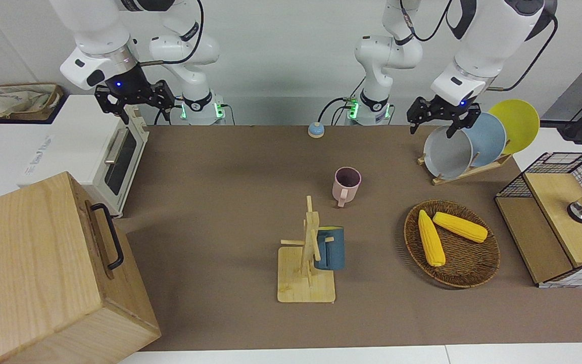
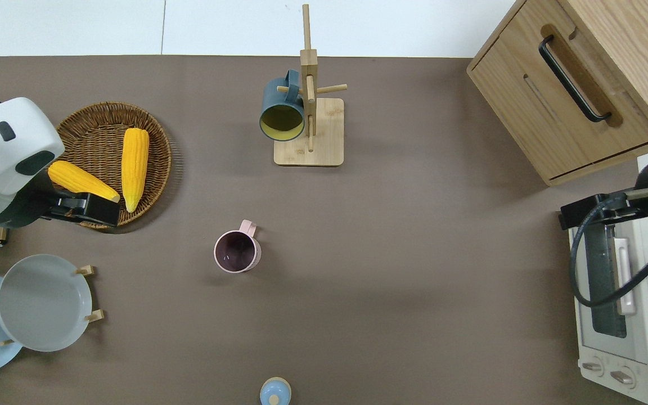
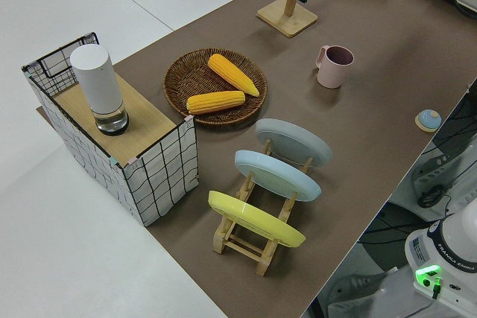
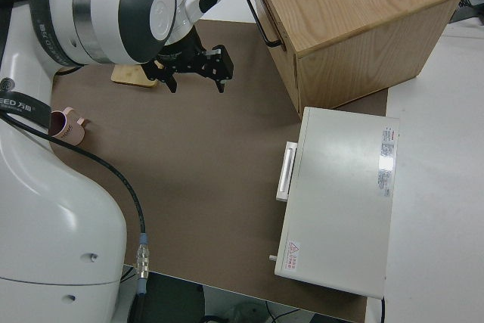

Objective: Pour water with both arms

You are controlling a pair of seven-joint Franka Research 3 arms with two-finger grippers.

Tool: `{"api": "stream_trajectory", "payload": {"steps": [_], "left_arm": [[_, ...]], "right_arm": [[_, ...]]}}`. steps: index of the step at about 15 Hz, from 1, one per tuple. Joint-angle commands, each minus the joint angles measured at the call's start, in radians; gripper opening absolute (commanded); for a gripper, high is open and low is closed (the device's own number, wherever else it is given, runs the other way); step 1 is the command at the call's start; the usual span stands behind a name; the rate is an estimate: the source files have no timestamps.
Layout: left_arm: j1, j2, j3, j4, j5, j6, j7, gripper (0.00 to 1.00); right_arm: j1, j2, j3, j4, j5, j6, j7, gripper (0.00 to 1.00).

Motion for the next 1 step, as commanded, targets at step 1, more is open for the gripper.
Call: {"api": "stream_trajectory", "payload": {"steps": [1], "left_arm": [[-0.047, -0.012, 0.036, -0.006, 0.016, -0.016, -0.014, 1.0]], "right_arm": [[-0.008, -0.014, 0.006, -0.012, -0.003, 0.002, -0.022, 0.994]]}}
